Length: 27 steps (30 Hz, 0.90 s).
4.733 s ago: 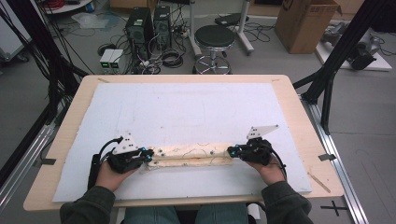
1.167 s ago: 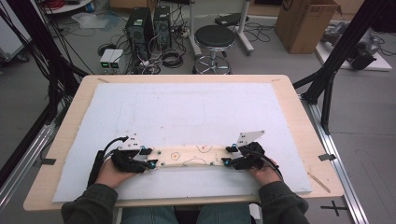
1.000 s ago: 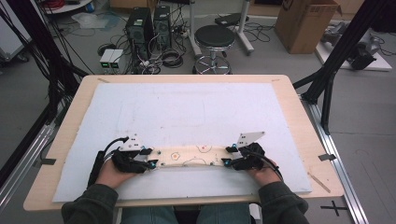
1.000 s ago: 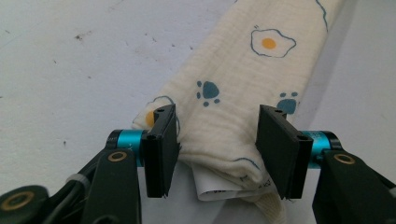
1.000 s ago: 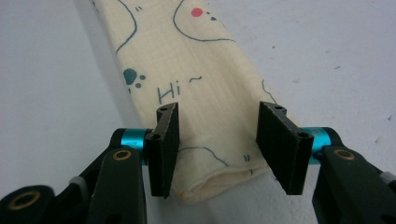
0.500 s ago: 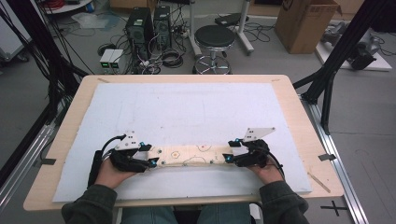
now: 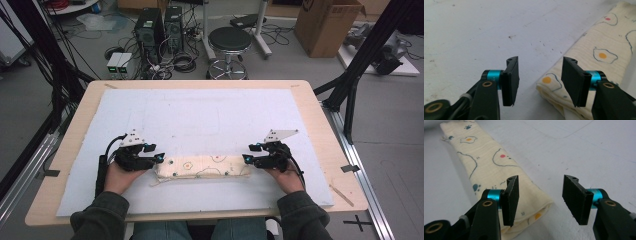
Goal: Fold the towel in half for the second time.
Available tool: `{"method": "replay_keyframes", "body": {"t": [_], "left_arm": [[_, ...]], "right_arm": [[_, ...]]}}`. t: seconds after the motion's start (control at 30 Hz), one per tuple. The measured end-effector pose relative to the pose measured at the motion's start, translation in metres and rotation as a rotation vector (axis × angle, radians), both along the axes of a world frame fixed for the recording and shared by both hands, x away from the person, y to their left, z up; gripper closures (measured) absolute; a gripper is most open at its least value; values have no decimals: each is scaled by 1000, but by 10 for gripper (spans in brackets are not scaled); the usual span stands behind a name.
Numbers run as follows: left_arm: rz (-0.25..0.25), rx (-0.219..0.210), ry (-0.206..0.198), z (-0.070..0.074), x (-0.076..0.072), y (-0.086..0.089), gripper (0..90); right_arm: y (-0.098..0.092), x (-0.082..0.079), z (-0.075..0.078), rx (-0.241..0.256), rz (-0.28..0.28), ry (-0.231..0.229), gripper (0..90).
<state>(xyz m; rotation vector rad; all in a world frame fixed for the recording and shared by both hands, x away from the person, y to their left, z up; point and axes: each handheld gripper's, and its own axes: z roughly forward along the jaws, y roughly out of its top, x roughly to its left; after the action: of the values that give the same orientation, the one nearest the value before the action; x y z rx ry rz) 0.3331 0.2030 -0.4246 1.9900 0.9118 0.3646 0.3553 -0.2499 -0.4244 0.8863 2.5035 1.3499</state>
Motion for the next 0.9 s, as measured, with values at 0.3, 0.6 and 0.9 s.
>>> {"method": "replay_keyframes", "body": {"t": [0.3, 0.6, 0.9], "left_arm": [[-63, 12, 89, -12, 8, -6, 552], [-98, 66, 110, -16, 6, -11, 632], [-123, 65, 104, -16, 3, -12, 757]], "right_arm": [[-3, 14, -9, 30, -14, 102, 518], [6, 17, -17, -2, 16, 158, 576], [11, 13, -18, -56, 45, 162, 695]]}}
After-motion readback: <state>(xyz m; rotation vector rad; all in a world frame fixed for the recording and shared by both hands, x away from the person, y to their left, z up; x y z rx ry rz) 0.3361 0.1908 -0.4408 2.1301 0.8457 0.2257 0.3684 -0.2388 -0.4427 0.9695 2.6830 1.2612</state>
